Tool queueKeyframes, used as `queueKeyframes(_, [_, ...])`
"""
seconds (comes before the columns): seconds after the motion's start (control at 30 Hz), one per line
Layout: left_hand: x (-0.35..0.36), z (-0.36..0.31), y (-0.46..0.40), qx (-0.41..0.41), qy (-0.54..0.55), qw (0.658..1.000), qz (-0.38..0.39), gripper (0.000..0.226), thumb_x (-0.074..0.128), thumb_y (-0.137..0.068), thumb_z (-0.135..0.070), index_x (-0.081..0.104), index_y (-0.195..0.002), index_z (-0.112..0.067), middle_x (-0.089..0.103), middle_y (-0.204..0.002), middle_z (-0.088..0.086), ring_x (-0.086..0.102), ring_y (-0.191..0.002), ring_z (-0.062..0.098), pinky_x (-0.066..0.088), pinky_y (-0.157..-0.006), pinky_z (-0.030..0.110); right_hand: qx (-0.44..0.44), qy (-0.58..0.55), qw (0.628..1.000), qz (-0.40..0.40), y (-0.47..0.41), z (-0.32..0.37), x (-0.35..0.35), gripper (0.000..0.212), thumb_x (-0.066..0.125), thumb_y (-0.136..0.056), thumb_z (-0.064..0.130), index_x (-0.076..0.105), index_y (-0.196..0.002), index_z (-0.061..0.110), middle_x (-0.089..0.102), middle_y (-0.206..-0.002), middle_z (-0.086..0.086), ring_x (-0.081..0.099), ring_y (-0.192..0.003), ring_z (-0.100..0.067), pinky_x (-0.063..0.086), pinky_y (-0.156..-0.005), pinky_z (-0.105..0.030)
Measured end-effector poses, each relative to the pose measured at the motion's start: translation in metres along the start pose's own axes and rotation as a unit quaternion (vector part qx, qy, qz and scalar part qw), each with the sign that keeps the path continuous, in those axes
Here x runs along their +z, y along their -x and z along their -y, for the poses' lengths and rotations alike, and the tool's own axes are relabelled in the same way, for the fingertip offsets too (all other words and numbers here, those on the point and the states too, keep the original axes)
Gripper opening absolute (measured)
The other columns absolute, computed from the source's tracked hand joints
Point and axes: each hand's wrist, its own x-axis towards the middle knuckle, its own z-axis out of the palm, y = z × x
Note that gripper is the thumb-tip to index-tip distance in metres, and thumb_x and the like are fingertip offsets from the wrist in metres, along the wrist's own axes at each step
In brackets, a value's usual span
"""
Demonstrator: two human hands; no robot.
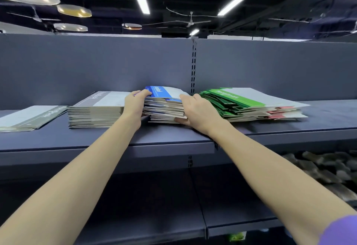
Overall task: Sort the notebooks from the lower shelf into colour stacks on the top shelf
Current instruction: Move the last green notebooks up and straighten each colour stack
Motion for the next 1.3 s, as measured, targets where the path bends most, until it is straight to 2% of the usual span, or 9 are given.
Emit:
queueKeyframes(0.1, [-0.006, -0.004, 0.008, 0.008, -0.003, 0.999, -0.038, 0.023, 0.066, -0.063, -0.027, 0.053, -0.081, -0.019, 0.052, -0.082, 0.006, 0.049, -0.076, 0.023, 0.039, -0.071, 0.038, 0.026, -0.049, 0.998, 0.009, 0.001, 0.013, 0.001, 0.074, 0.07, -0.083, 0.058, 0.049, -0.132, 0.006, 0.061, -0.116, -0.013, 0.053, -0.1, -0.034, 0.045, -0.074, -0.04])
queueKeyframes(0.3, [-0.005, 0.0, 0.025, 0.035, -0.097, 0.994, -0.021, 0.01, 0.064, -0.085, -0.023, 0.057, -0.087, -0.016, 0.058, -0.077, -0.002, 0.053, -0.068, 0.015, 0.039, -0.059, 0.027, 0.155, -0.251, 0.952, 0.078, 0.008, 0.009, -0.003, 0.09, 0.077, -0.071, 0.064, 0.042, -0.145, 0.026, 0.055, -0.139, -0.001, 0.045, -0.127, -0.029, 0.035, -0.105, -0.043])
queueKeyframes(0.47, [-0.009, 0.001, 0.021, 0.018, -0.094, 0.995, -0.021, 0.023, 0.069, -0.081, -0.029, 0.064, -0.099, -0.015, 0.067, -0.092, 0.003, 0.062, -0.076, 0.018, 0.045, -0.062, 0.028, 0.297, -0.431, 0.852, 0.028, 0.003, 0.015, -0.02, 0.071, 0.062, -0.089, 0.06, 0.049, -0.14, 0.012, 0.054, -0.139, -0.007, 0.049, -0.126, -0.025, 0.039, -0.1, -0.033])
queueKeyframes(0.63, [-0.008, 0.005, 0.014, 0.034, -0.099, 0.995, 0.004, 0.031, 0.073, -0.083, -0.039, 0.063, -0.098, -0.014, 0.066, -0.095, -0.002, 0.061, -0.084, 0.014, 0.047, -0.074, 0.028, 0.326, -0.32, 0.889, -0.016, 0.012, 0.028, -0.016, 0.041, 0.048, -0.101, 0.041, 0.056, -0.114, 0.004, 0.062, -0.113, -0.014, 0.054, -0.109, -0.034, 0.04, -0.086, -0.038])
queueKeyframes(0.8, [-0.008, 0.006, 0.011, 0.032, -0.104, 0.994, -0.007, 0.037, 0.075, -0.084, -0.033, 0.054, -0.113, -0.025, 0.061, -0.099, -0.006, 0.059, -0.088, 0.011, 0.048, -0.077, 0.029, 0.289, -0.144, 0.944, 0.07, 0.0, 0.041, -0.021, 0.049, 0.03, -0.103, 0.041, 0.055, -0.12, 0.002, 0.063, -0.121, -0.02, 0.057, -0.11, -0.038, 0.041, -0.088, -0.041])
queueKeyframes(1.07, [-0.008, 0.005, 0.01, 0.028, -0.117, 0.992, -0.023, 0.068, 0.072, -0.083, -0.034, 0.047, -0.145, -0.018, 0.056, -0.127, -0.002, 0.058, -0.109, 0.019, 0.05, -0.091, 0.035, 0.383, -0.308, 0.85, 0.19, -0.053, 0.027, -0.04, 0.064, 0.03, -0.091, 0.054, 0.055, -0.13, 0.009, 0.061, -0.127, -0.012, 0.055, -0.112, -0.033, 0.047, -0.093, -0.039])
queueKeyframes(1.17, [-0.008, 0.003, 0.014, 0.021, -0.128, 0.991, -0.026, 0.059, 0.068, -0.075, -0.04, 0.061, -0.13, -0.021, 0.064, -0.117, -0.001, 0.062, -0.106, 0.021, 0.053, -0.094, 0.039, 0.435, -0.345, 0.81, 0.188, -0.059, 0.032, -0.031, 0.069, 0.042, -0.089, 0.054, 0.038, -0.141, 0.009, 0.053, -0.135, -0.01, 0.052, -0.12, -0.033, 0.046, -0.099, -0.041])
queueKeyframes(1.23, [-0.008, 0.004, 0.013, 0.028, -0.122, 0.992, -0.035, 0.022, 0.06, -0.08, -0.035, 0.069, -0.096, -0.022, 0.066, -0.094, -0.003, 0.06, -0.09, 0.02, 0.051, -0.082, 0.035, 0.457, -0.384, 0.784, 0.169, -0.062, 0.033, -0.027, 0.072, 0.046, -0.09, 0.054, 0.029, -0.143, 0.008, 0.051, -0.136, -0.011, 0.052, -0.121, -0.033, 0.045, -0.1, -0.043])
queueKeyframes(1.3, [-0.008, 0.004, 0.012, 0.027, -0.117, 0.992, -0.047, 0.019, 0.052, -0.088, -0.026, 0.058, -0.07, -0.022, 0.056, -0.076, -0.004, 0.049, -0.078, 0.018, 0.042, -0.069, 0.03, 0.468, -0.426, 0.76, 0.146, -0.064, 0.031, -0.02, 0.072, 0.048, -0.091, 0.051, 0.025, -0.145, 0.008, 0.05, -0.136, -0.012, 0.051, -0.12, -0.033, 0.044, -0.094, -0.039])
